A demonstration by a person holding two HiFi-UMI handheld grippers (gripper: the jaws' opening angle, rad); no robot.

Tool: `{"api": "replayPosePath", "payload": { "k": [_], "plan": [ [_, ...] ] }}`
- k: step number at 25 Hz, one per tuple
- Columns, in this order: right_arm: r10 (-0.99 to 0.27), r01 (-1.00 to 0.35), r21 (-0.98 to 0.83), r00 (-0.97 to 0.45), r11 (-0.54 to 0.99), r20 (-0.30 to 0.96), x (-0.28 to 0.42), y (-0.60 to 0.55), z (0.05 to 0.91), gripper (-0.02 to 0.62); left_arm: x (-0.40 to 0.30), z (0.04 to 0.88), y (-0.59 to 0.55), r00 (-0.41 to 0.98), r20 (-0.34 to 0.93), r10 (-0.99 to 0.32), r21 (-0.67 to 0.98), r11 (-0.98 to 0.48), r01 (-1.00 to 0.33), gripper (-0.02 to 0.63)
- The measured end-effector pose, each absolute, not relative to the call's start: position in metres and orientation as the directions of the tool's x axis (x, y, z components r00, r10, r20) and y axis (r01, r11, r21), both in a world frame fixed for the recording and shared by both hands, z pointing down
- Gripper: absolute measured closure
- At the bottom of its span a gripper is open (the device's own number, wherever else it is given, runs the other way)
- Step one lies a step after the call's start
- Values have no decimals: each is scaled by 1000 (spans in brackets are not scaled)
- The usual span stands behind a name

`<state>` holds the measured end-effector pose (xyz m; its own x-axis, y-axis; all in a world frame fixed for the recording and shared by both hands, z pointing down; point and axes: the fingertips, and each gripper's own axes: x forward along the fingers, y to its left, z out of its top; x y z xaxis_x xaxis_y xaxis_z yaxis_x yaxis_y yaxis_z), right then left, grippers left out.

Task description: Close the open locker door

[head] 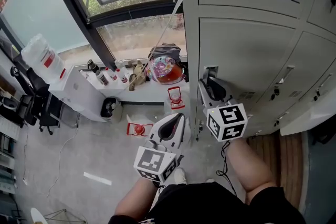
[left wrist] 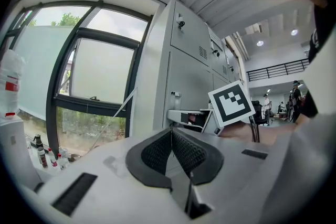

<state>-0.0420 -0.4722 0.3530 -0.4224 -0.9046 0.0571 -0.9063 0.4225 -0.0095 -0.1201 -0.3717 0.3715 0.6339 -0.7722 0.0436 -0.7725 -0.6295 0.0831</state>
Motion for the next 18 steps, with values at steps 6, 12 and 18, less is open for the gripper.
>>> {"api": "replayPosePath", "payload": {
  "k": [6, 12, 18],
  "plan": [
    [-912, -913, -36, -407, 405, 53, -36, -482, 355, 472, -122, 373, -382, 646, 49, -761, 81, -642, -762, 589],
    [-909, -910, -31, -413, 412, 44, -38, -483, 354, 477, -119, 376, -388, 658, 57, -751, 76, -654, -753, 588],
    [-905, -906, -30, -424, 423, 46, -38, -483, 355, 479, -113, 375, -391, 665, 60, -744, 83, -661, -746, 589]
  ]
}}
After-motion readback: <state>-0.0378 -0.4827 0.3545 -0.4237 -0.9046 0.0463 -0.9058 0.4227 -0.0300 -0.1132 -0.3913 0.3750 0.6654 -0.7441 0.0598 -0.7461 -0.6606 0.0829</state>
